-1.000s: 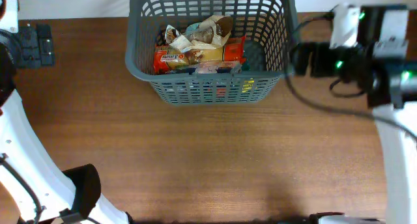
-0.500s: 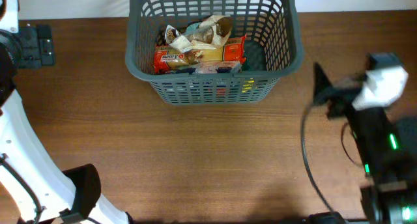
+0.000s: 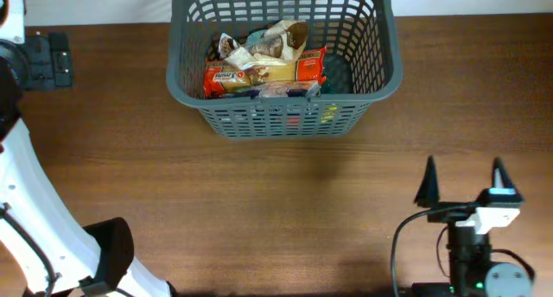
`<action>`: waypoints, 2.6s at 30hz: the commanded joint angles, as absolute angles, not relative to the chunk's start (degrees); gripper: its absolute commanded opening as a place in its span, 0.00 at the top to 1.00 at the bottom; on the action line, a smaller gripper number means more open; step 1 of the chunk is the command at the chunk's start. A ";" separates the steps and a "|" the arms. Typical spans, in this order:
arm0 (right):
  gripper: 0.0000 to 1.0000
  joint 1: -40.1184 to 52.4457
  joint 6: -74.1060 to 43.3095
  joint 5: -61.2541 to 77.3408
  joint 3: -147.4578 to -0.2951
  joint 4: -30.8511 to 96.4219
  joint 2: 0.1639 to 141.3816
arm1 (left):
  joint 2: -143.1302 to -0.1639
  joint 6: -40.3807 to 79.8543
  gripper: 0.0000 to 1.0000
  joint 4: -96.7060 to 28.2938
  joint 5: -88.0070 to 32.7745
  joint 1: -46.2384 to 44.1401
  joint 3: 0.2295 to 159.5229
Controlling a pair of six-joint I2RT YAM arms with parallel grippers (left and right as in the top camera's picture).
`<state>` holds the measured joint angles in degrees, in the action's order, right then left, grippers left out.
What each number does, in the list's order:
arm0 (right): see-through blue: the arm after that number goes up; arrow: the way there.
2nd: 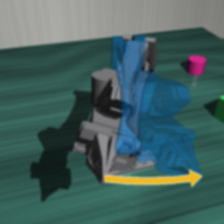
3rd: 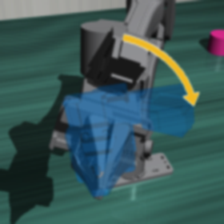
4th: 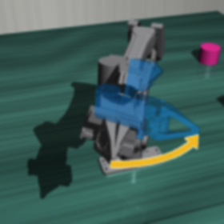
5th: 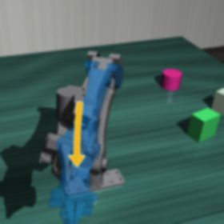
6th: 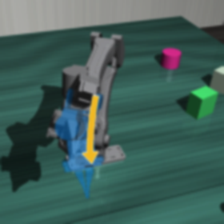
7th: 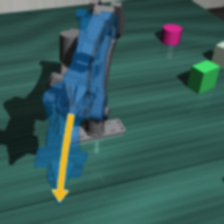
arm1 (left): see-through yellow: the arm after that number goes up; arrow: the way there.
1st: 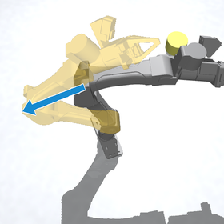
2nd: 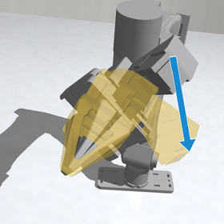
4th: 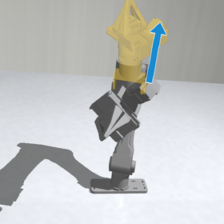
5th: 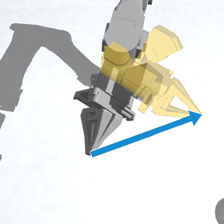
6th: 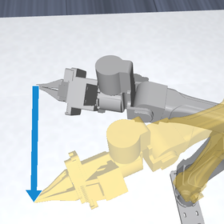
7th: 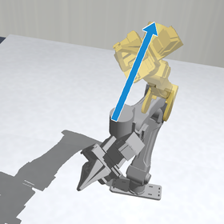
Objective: Pack container
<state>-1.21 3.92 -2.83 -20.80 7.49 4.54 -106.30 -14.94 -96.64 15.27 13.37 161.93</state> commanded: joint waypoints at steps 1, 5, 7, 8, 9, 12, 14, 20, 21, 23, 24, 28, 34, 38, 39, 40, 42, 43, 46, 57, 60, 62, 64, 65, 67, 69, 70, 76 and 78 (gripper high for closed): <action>0.01 -1.63 4.25 -3.70 -14.87 6.87 0.21 | -105.62 -13.93 0.01 -96.66 15.29 13.78 162.12; 0.01 -1.63 4.25 -3.68 -9.91 6.87 0.19 | -105.62 -13.93 0.01 -96.66 15.29 13.78 162.15; 0.01 -1.63 4.25 -3.68 -8.10 6.85 0.19 | -105.62 -13.93 0.01 -96.66 15.29 13.78 162.12; 0.01 -1.63 4.25 -3.68 -7.05 6.87 0.19 | -105.62 -13.91 0.01 -96.64 15.29 13.78 162.15; 0.01 -1.63 4.25 -3.68 -6.26 6.85 0.19 | -105.62 -13.91 0.01 -96.66 15.29 13.78 162.15; 0.01 -1.63 4.25 -3.68 -4.32 7.16 0.19 | -105.62 -13.93 0.01 -96.66 15.29 13.78 162.15; 0.01 -1.63 4.25 -3.68 -2.87 7.62 0.19 | -105.62 -13.93 0.01 -96.66 15.27 13.78 162.12; 0.01 -1.63 4.25 -3.68 -1.26 6.17 0.19 | -105.62 -13.91 0.01 -96.66 15.29 13.78 162.15; 0.01 -1.63 4.25 -3.66 -1.26 6.20 0.21 | -105.62 -13.91 0.01 -96.64 15.29 13.78 162.15; 0.01 -1.63 4.25 -3.66 -1.26 6.20 0.21 | -105.62 -13.93 0.01 -96.64 15.29 13.78 162.15; 0.01 -1.63 4.25 -3.66 -1.26 6.20 0.21 | -105.62 -13.91 0.01 -96.66 15.29 13.78 162.15; 0.01 -1.63 4.25 -3.66 -1.26 6.20 0.21 | -105.62 -13.91 0.01 -96.64 15.27 13.78 162.12; 0.01 -1.63 4.25 -3.66 -1.26 6.20 0.21 | -105.69 -13.93 0.01 -96.66 15.29 13.78 162.15; 0.01 -1.63 4.25 -3.66 -1.26 6.20 0.21 | -105.36 -13.93 0.01 -96.64 15.29 13.76 162.12; 0.01 -1.63 4.25 -3.66 -1.26 6.20 0.21 | -104.97 -13.91 0.01 -96.64 15.27 13.56 161.82; 0.01 -1.63 4.25 -3.66 -1.26 6.20 0.21 | -103.92 -13.93 0.01 -96.66 15.27 13.30 160.83; 0.01 -1.63 4.25 -3.66 -1.26 6.20 0.21 | -100.57 -13.93 0.01 -96.64 15.27 12.64 156.64; 0.01 -1.63 4.25 -3.66 -1.26 6.20 0.21 | -98.19 -13.93 0.01 -96.62 15.29 12.25 153.27; 0.01 -1.63 4.25 -3.66 -1.26 6.20 0.21 | -90.63 -13.93 0.01 -96.64 15.27 10.61 142.19; 0.01 -1.63 4.25 -3.66 -1.26 6.20 0.21 | -56.84 -8.54 0.01 -50.04 -5.45 4.23 89.47; 0.01 -1.63 4.25 -3.66 -1.26 6.20 0.21 | -47.20 -4.19 0.01 -36.73 -6.50 3.38 73.58; 0.01 -1.63 4.25 -3.66 -1.26 6.20 0.21 | -40.60 -2.02 0.01 -30.85 -6.48 3.36 63.18; 0.01 -1.63 4.25 -3.66 -1.26 6.20 0.21 | -33.67 -1.43 0.01 -26.50 -6.48 3.36 52.75; 0.01 -1.63 4.25 -3.66 -1.26 6.20 0.21 | -30.79 -1.43 0.01 -24.93 -6.48 3.36 48.56; 0.01 -1.63 4.25 -3.66 -1.26 6.20 0.21 | -24.77 -1.43 0.01 -21.76 -6.50 3.36 40.07; 0.01 -1.63 4.25 -3.66 -1.26 6.20 0.21 | -19.35 -1.43 0.01 -19.42 -6.46 3.36 32.99; 0.01 -1.63 4.25 -3.66 -1.26 6.20 0.21 | -16.84 -1.43 0.01 -18.39 -6.50 3.36 29.76; 0.01 -1.63 4.25 -3.66 -1.26 6.20 0.21 | -8.14 -0.73 0.01 -17.06 -6.44 2.02 16.93; 0.01 -1.63 4.25 -3.66 -1.26 6.20 0.21 | -6.46 -0.71 0.01 -16.91 -6.46 1.91 13.93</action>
<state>-1.37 4.34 -3.03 -1.80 6.17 0.84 -8.73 -1.65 -17.39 -5.78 2.28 17.37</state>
